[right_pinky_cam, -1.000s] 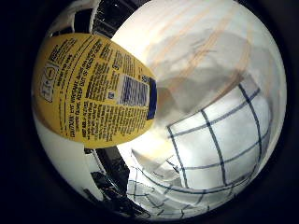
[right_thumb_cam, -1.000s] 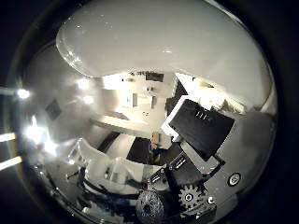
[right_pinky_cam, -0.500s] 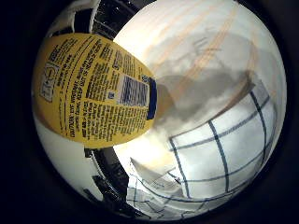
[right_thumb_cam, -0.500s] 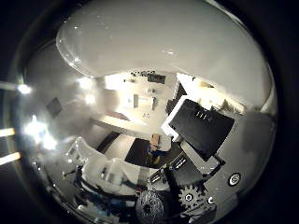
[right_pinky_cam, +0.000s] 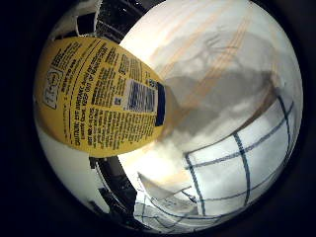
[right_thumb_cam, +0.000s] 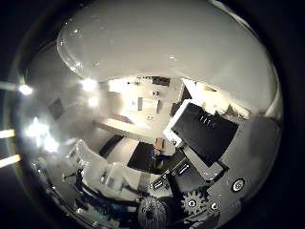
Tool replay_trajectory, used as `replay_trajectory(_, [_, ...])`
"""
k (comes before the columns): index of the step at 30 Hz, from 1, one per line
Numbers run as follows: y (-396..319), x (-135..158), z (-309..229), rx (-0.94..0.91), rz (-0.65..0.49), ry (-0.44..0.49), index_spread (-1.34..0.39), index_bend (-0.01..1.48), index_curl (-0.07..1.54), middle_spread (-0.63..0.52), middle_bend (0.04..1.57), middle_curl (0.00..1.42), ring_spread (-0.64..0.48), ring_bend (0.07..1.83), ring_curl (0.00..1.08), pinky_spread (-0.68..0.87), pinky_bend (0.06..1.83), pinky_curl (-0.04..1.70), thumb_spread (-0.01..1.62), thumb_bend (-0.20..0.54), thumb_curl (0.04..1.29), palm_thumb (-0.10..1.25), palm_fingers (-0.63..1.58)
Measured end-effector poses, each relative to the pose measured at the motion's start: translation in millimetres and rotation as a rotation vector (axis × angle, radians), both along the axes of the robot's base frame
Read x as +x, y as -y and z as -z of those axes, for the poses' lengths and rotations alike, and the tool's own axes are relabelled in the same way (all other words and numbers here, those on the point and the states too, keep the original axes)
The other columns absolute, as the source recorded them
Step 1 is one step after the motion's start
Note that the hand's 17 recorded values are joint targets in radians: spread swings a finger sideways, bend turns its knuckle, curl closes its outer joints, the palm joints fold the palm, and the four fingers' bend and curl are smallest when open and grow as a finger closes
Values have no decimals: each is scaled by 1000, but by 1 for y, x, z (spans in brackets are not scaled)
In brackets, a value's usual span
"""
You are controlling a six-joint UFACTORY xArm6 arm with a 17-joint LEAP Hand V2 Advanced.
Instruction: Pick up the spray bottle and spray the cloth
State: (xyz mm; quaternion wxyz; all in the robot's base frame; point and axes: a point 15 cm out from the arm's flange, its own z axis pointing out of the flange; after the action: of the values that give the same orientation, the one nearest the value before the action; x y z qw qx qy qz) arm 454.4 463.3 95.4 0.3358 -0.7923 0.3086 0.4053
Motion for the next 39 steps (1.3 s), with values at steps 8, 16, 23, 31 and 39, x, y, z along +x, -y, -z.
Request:
replay_trajectory(8, [3, 1, 1, -1, -1, -3, -329, 411, 677, -111, 875, 528, -125, 1170, 452, -501, 930, 701, 628, -37, 711, 819, 1108])
replay_trajectory(16, [11, -2, 9, -37, -26, 1, -451, 129, 564, -129, 706, 511, -172, 1159, 454, -485, 1038, 648, 737, -29, 654, 844, 853])
replay_trajectory(23, [20, -3, 15, -70, -42, 0, -509, 294, 537, -110, 644, 480, -133, 978, 381, -113, 856, 607, 868, -25, 609, 836, 474])
replay_trajectory(31, [39, -3, 24, -125, -67, 0, -451, 288, 487, -38, 491, 400, 22, 800, 291, 374, 764, 523, 967, -39, 506, 720, 230])
replay_trajectory(39, [63, -6, 20, -135, -102, -34, -391, 187, 403, 28, 309, 334, 179, 648, 218, 502, 694, 425, 998, -28, 398, 643, 175])
